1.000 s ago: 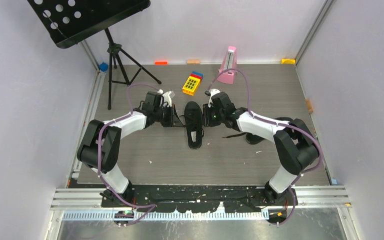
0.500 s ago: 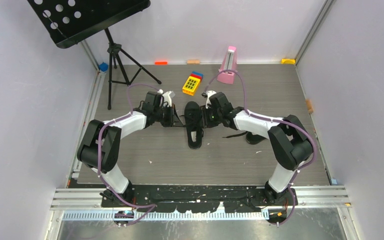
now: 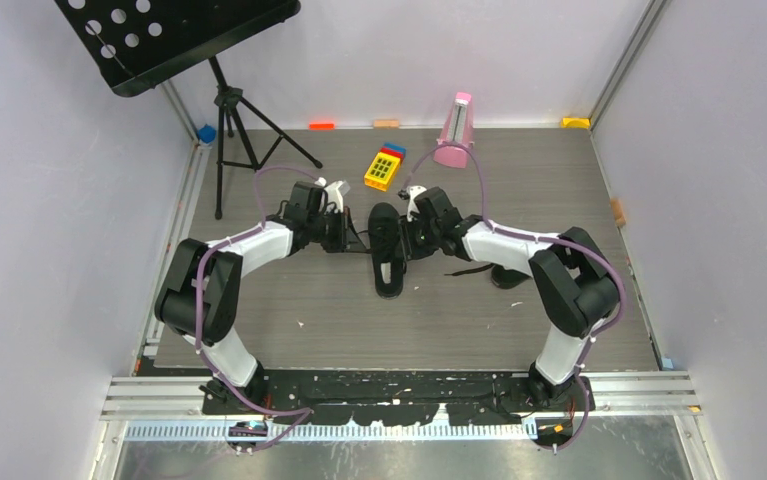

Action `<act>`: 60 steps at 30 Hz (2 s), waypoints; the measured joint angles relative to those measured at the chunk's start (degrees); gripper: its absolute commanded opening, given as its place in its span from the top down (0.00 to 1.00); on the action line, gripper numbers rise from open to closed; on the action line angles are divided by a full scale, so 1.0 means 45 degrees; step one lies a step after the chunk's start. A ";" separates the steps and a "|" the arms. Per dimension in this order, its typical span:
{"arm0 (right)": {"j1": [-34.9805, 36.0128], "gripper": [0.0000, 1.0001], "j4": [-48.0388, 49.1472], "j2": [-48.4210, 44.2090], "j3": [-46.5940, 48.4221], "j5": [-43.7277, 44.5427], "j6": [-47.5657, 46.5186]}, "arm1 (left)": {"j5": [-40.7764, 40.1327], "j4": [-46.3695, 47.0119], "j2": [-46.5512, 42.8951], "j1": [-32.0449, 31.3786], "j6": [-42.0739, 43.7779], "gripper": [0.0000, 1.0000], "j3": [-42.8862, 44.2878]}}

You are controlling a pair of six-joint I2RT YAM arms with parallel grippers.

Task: Tie the shoes
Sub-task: Tie the shoelace on the shoe.

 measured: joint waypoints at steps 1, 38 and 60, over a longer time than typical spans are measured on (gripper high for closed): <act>0.0000 0.67 -0.0029 0.0107 0.0024 -0.0010 0.0000 | 0.0000 -0.0005 0.0000 0.0000 -0.0005 1.00 0.0000; 0.0301 0.93 -0.1676 0.0544 0.0967 0.2637 0.1661 | -0.1549 -0.0806 0.0029 -0.0374 0.0005 1.00 -0.0005; 0.0301 1.00 -0.2603 0.0544 0.1642 0.2560 0.0418 | -0.1156 -0.0787 0.0549 -0.0457 -0.0287 1.00 0.0253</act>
